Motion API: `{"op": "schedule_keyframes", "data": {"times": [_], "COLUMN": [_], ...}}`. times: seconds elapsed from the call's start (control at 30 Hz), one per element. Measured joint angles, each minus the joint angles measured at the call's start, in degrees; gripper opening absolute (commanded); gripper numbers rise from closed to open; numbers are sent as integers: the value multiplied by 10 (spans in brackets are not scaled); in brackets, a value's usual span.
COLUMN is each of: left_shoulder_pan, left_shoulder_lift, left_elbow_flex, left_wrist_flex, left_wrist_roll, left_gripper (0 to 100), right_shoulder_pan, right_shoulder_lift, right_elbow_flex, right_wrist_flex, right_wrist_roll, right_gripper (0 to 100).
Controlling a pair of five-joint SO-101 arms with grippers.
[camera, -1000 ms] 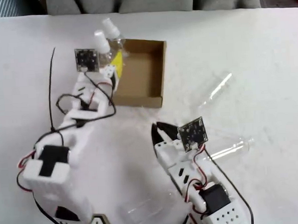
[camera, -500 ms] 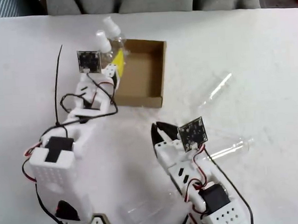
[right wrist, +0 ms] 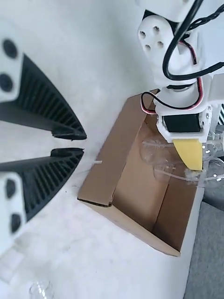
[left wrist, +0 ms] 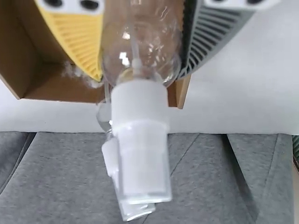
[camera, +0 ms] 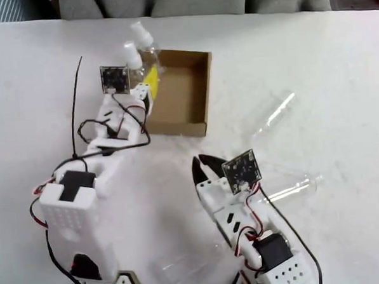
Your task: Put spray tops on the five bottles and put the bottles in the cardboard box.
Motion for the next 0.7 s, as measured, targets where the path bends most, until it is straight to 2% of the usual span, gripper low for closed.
{"op": "schedule_keyframes", "data": {"times": [0.43,0.7], "left_shoulder_pan": [0,0], "left_shoulder_lift": [1,1], "left_elbow_flex": [-10,-10], "left_wrist_flex": [0,0], "left_wrist_roll": [0,0], "left_gripper": [30,247], "right_shoulder_pan": [0,0], "right_shoulder_lift": [0,0], "right_elbow_flex": [0,0], "right_wrist_flex": [0,0], "right_wrist_roll": [4,4], "right_gripper": [17,17]}}
